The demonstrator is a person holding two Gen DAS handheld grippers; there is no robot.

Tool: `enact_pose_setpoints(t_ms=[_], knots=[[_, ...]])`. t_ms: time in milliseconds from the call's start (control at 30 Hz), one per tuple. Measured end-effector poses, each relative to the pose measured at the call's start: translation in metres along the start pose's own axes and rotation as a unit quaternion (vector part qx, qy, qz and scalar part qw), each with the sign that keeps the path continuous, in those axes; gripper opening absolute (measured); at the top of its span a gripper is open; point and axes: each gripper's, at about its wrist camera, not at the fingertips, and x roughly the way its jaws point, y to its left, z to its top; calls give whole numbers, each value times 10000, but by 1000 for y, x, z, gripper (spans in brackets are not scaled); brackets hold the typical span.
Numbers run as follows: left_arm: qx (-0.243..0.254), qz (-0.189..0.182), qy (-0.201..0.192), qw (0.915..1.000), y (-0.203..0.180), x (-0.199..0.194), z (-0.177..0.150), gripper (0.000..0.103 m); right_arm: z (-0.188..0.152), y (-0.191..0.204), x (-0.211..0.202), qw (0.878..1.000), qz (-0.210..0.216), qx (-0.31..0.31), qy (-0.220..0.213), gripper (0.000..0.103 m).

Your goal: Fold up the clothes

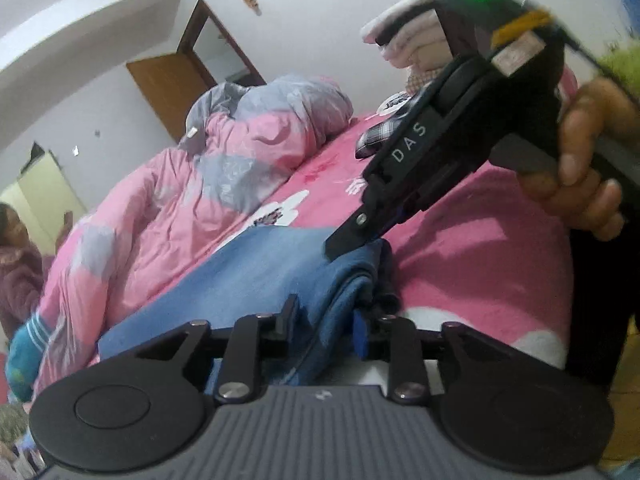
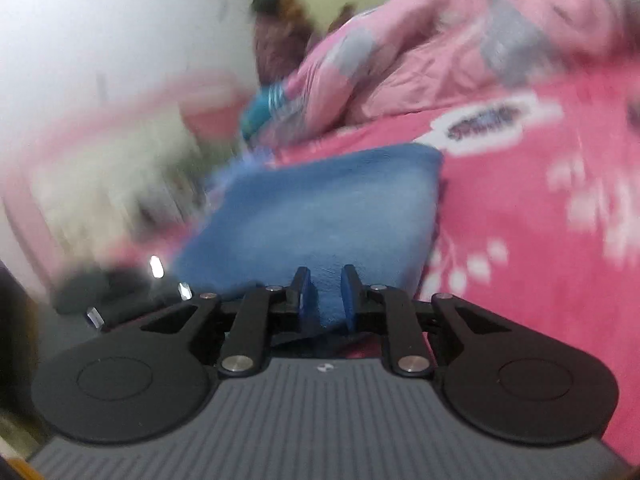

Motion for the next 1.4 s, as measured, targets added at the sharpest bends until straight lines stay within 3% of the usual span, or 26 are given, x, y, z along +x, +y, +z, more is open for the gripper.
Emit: enact_pose_setpoints(t_ms=[133,233,333,533,733,1033,1100,1333,1400], knots=[[-1119,-385,-375,9923,29,-29,10,38,-7,-16,-3,9986,214,468,-153,5],[-1470,-212,-492,9877,41,-23,17,42,-9,-20,-4,9975,265,624,-195,5],[-1408,-105,-234,9897,36,2,15,40,-8,-19,-4,9978,221,607,-173,5],[-1611,-141,-75,9868,28,23,2,40,7,-14,-10,9984,16,558,-4,8],[-1383,160,-214,9900,11,19,-2,39,25,-7,0,9990,-344,195,188,10],[-1421,287,-261,9891,6,18,-4,39,52,4,16,9944,-881,-349,475,11],[-1408,329,-272,9891,4,18,-4,40,65,9,19,9928,-1002,-562,328,11],[-1607,295,-297,9861,7,17,-6,40,44,9,64,9871,-1013,-962,787,14],[-1633,279,-318,9857,8,16,-7,40,62,10,65,9879,-1002,-803,872,14]])
